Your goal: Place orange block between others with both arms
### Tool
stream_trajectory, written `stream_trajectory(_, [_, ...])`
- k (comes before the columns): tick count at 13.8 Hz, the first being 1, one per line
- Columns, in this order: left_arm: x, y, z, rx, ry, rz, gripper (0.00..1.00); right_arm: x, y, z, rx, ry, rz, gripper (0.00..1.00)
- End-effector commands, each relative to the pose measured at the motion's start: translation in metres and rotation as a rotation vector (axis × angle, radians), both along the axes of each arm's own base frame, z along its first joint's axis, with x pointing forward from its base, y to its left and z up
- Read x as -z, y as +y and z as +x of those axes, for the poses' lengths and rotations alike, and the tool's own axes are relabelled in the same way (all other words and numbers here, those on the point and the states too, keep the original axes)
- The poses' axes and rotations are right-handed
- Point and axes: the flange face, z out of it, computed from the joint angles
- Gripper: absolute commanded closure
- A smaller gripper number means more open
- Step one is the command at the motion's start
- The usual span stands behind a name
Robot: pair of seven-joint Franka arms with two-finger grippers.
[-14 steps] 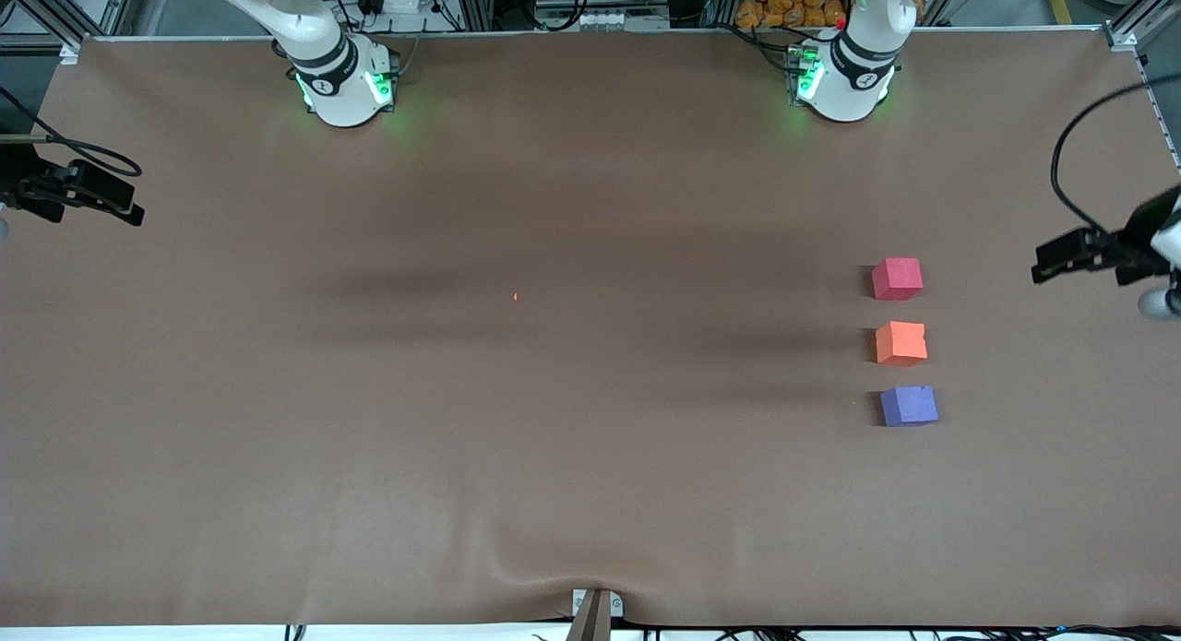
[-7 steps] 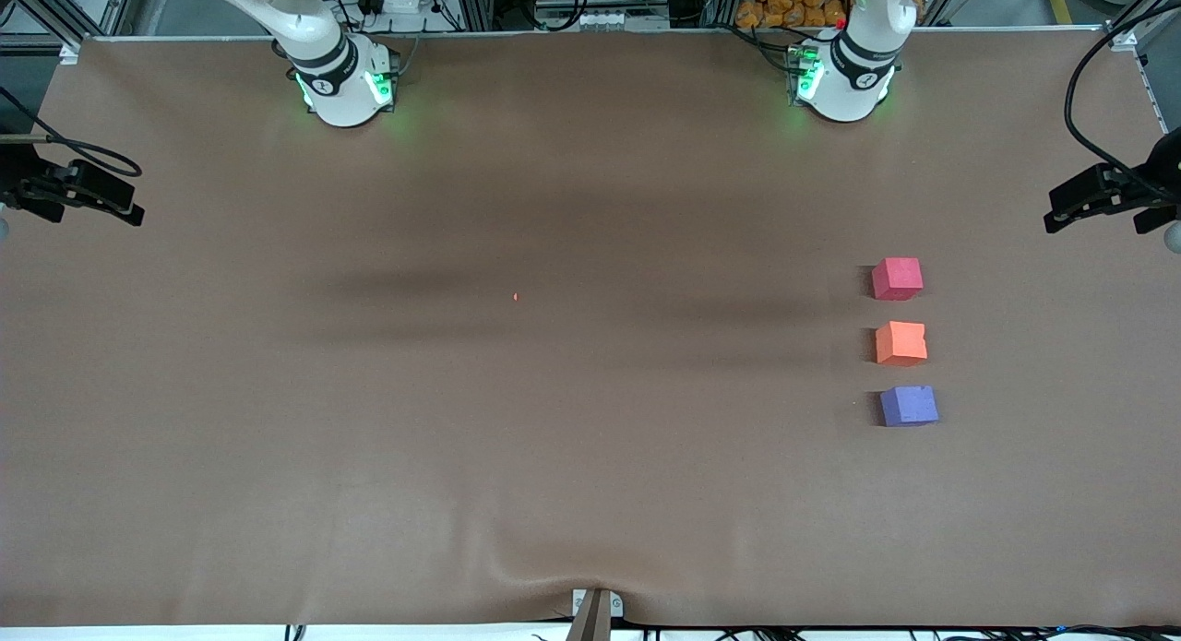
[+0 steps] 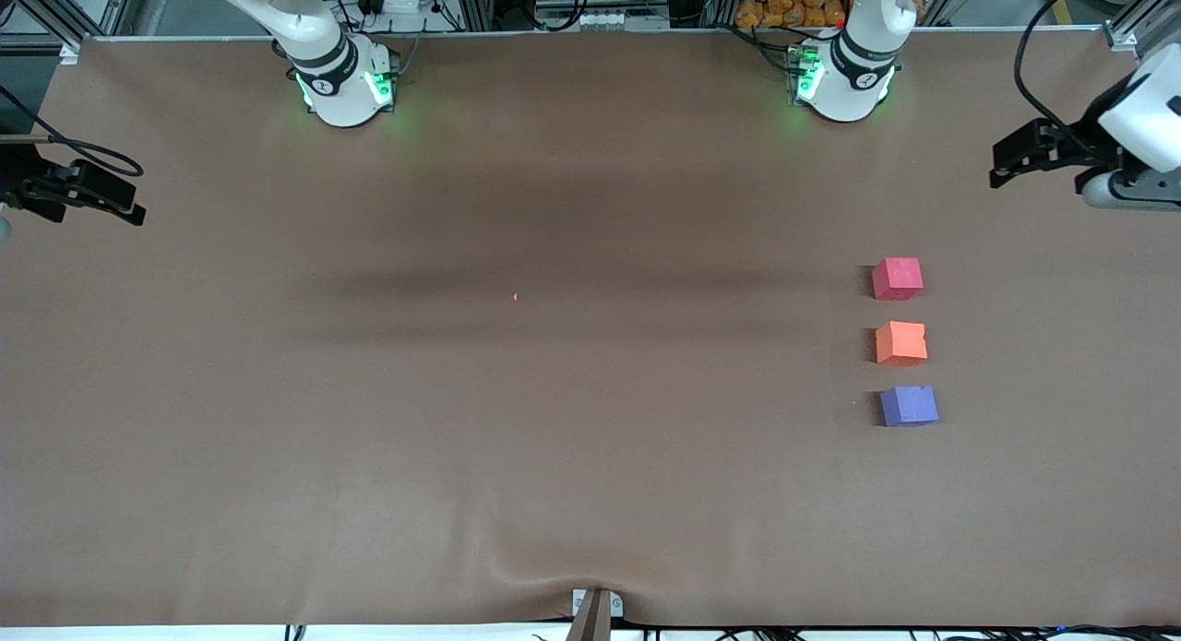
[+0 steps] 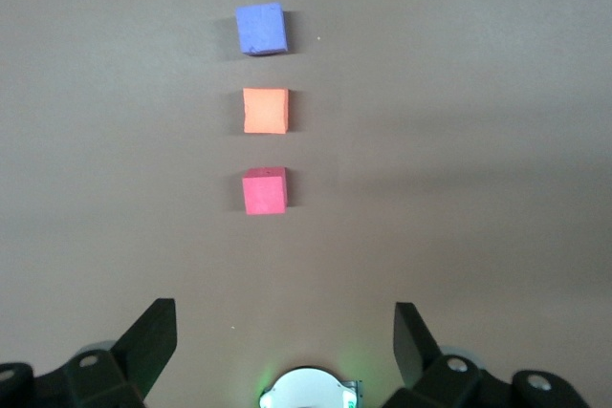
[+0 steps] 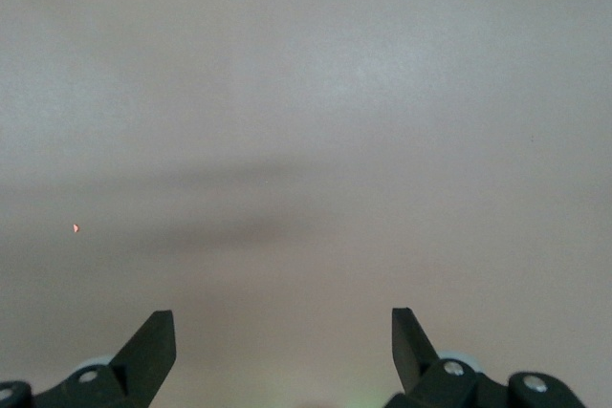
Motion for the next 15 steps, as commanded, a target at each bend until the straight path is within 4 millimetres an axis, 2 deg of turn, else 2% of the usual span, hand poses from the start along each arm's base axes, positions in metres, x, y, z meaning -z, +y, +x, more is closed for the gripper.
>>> stream_trajectory(1, [0.003,-0.009,-0.013,-0.025,-0.019,-0.017,0.0,-0.002,0.003,-0.005,0.011,0.003,-0.016,0.0])
stream_trajectory(4, [0.007,-0.01,-0.017,-0.029,-0.048,-0.021,0.0,-0.002,0.003,-0.005,0.011,0.003,-0.016,0.0])
stream_trajectory(6, [0.0,-0.009,-0.014,-0.053,-0.07,-0.003,0.0,-0.002,0.003,-0.005,0.011,0.003,-0.016,0.0])
stream_trajectory(9, [-0.013,-0.004,0.002,-0.066,-0.104,0.018,0.0,-0.002,0.003,-0.005,0.011,0.003,-0.016,0.0])
stream_trajectory(12, [-0.015,0.005,0.006,-0.08,-0.107,0.033,0.0,-0.002,0.003,-0.005,0.011,0.001,-0.016,0.0])
stream_trajectory(15, [-0.013,0.006,0.004,-0.08,-0.095,0.035,0.0,-0.002,0.003,-0.005,0.011,0.0,-0.016,0.0])
